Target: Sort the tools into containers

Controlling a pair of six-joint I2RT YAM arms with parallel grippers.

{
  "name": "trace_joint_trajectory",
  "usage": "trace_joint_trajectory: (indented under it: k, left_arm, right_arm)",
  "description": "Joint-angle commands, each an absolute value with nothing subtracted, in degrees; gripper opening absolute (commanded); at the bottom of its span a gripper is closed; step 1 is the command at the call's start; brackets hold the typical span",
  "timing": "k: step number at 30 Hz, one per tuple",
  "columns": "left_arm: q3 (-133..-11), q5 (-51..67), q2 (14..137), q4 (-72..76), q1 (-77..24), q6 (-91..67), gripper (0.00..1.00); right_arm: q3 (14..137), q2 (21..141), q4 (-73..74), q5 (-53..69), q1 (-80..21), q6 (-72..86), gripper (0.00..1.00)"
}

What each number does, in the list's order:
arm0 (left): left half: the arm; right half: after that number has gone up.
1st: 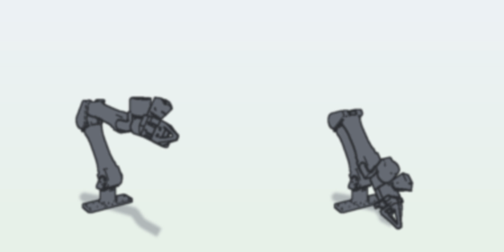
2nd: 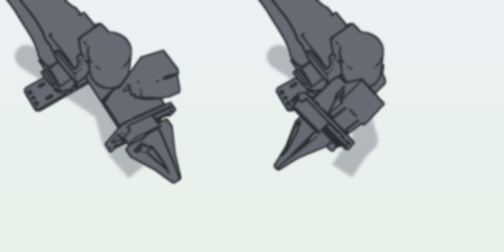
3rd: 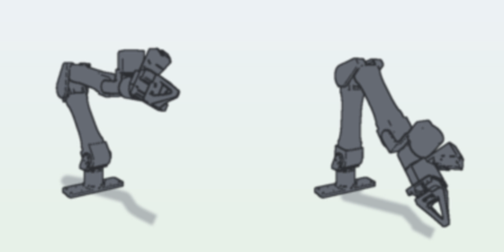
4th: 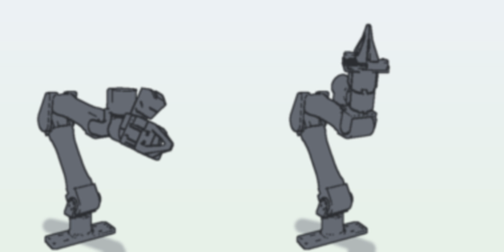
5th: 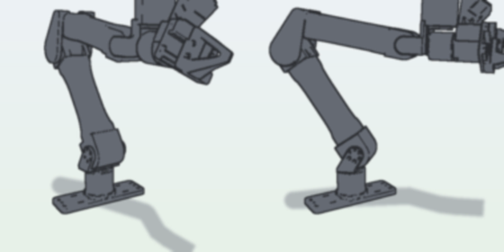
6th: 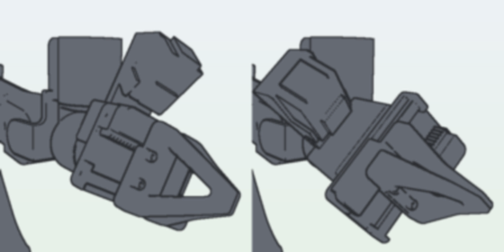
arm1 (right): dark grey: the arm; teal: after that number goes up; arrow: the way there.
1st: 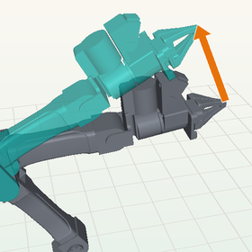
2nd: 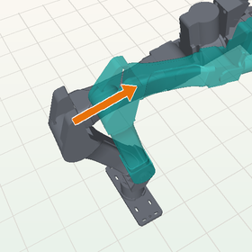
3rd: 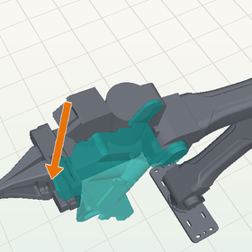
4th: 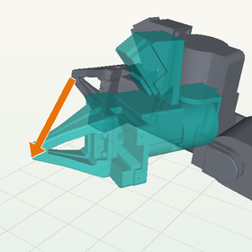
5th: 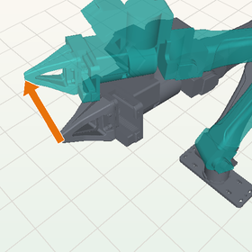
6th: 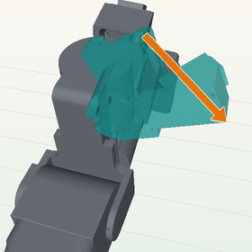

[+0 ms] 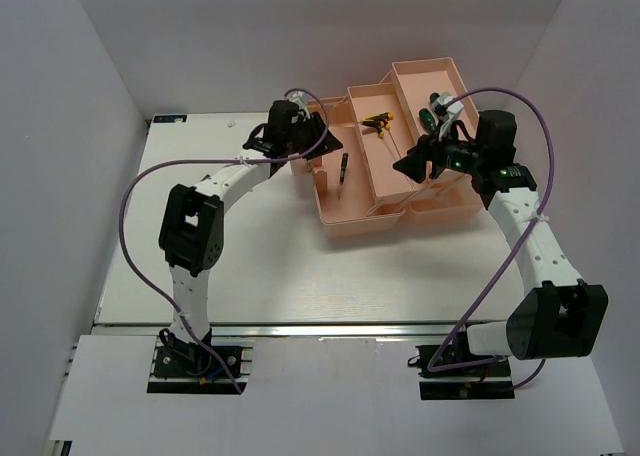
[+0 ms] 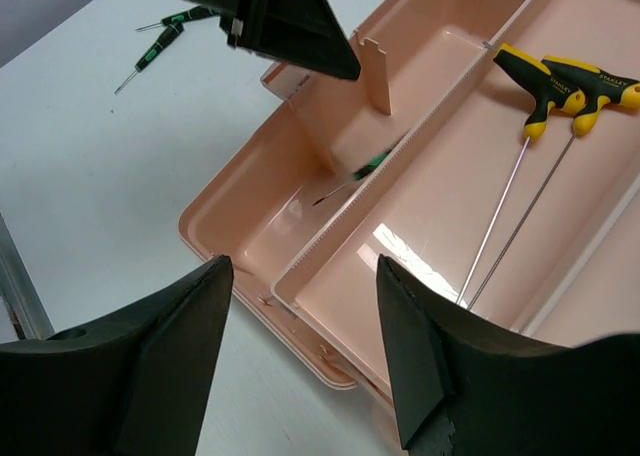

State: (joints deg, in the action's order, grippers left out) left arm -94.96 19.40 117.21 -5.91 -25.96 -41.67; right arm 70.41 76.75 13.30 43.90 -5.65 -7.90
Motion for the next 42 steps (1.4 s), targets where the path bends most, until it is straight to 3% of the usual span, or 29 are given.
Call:
trace_joint_trajectory:
  k: [1,4,7,8,11,12,14,15,16,18,21,31,38,42]
  left_arm:
    - [-100.19,15.21,112.68,-9.83,-25.84,-37.19,0.49]
    - [-100.46,13.10,110.31,-14.75,-23.75,-33.23,0.45]
    - [-93.19,13.35,104.78,-17.48,-17.88,-32.61,0.27]
    - [-90.73,14.06,103.20,-18.71,-15.58,-32.61,0.17]
    - [-80.44,12.67,96.96,-22.13,-7.05,-29.82,0.09]
    - [-78.51,11.09,95.73,-23.54,-5.38,-28.32,0.10]
    - [-74.37,4.36,93.78,-28.27,-1.85,-23.94,0.20]
    - [-73.66,1.70,93.69,-29.87,-1.24,-22.60,0.36]
    - [-72.43,-0.85,93.95,-30.93,-0.71,-21.63,0.41]
    - [-71.11,-6.49,94.39,-32.34,-0.70,-19.60,0.51]
    - [-69.26,-11.31,95.80,-31.82,-0.70,-19.16,0.56]
    - [-76.02,-21.61,107.04,-32.34,-0.09,-14.95,0.60]
    - [-78.31,-19.95,111.62,-31.38,3.51,-14.33,0.58]
    - [-78.66,-16.62,113.90,-30.06,4.22,-14.06,0.51]
  right_arm:
    - [69.79,75.59,11.25,44.47,-5.80,-8.70,0.66]
    - [70.05,75.85,11.34,45.96,-5.71,-10.02,0.67]
    - [70.14,75.85,12.04,47.19,-5.71,-12.20,0.65]
    - [70.14,75.76,12.65,47.81,-5.71,-12.91,0.63]
    - [69.79,75.67,13.62,48.43,-6.06,-14.76,0.43]
    - [69.70,75.76,13.80,48.34,-6.50,-15.03,0.24]
    - [69.17,75.94,13.89,47.82,-6.94,-14.86,0.13]
    - [69.08,76.02,13.80,47.64,-7.47,-14.77,0.13]
    - [69.00,76.29,13.80,47.46,-7.82,-14.77,0.15]
    - [69.08,76.73,13.80,46.58,-8.78,-14.59,0.27]
    - [69.78,77.87,14.06,46.06,-9.66,-14.50,0.36]
    - [70.05,78.05,15.64,44.74,-9.76,-14.94,0.40]
    - [69.87,77.52,16.70,43.95,-9.76,-15.12,0.40]
    - [71.01,78.04,17.57,44.03,-9.76,-15.64,0.40]
